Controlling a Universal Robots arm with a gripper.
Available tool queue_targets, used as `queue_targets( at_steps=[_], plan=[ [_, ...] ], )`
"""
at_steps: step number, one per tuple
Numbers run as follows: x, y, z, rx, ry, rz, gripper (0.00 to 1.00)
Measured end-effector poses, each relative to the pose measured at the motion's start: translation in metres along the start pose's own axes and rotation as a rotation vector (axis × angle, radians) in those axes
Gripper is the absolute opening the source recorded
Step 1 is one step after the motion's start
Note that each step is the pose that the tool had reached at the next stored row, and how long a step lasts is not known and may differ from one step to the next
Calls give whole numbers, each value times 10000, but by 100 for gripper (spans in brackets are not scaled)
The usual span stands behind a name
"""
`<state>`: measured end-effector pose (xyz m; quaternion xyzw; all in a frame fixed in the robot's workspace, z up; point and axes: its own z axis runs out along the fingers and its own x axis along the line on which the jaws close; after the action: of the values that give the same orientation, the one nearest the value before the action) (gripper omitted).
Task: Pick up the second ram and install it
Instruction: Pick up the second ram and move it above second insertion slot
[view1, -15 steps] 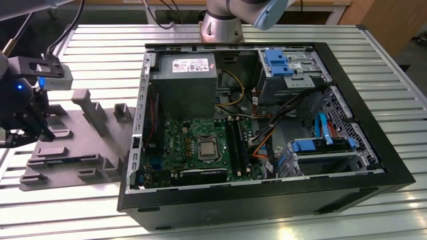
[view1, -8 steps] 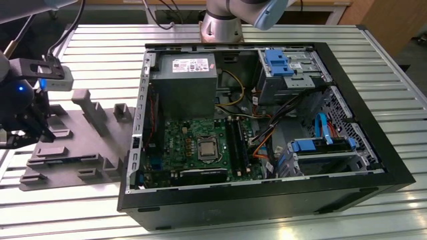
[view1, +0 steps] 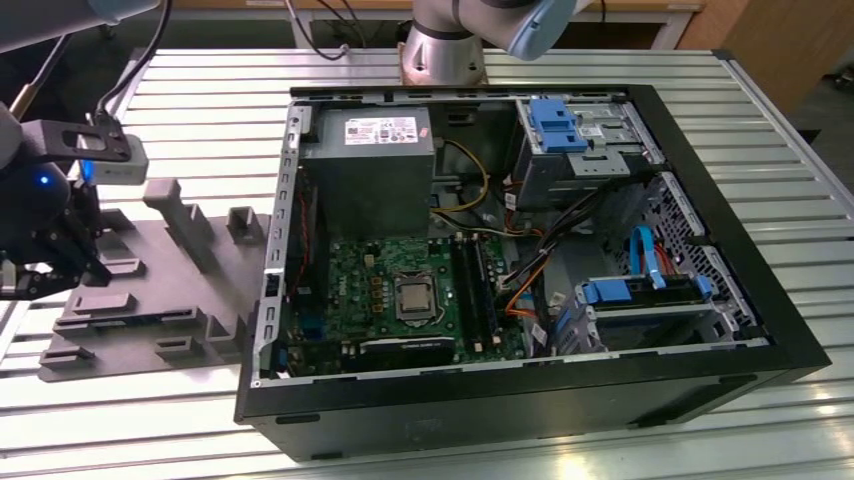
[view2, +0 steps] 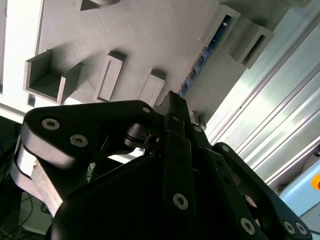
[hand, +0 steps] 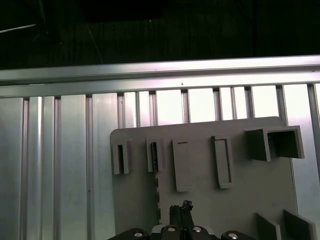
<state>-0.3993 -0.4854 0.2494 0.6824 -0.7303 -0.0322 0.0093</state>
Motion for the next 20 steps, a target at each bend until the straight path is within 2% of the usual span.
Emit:
queue_targets(
  at_steps=[20],
  plan=[
    [8,-5,76,0,1,-21,11]
  ],
)
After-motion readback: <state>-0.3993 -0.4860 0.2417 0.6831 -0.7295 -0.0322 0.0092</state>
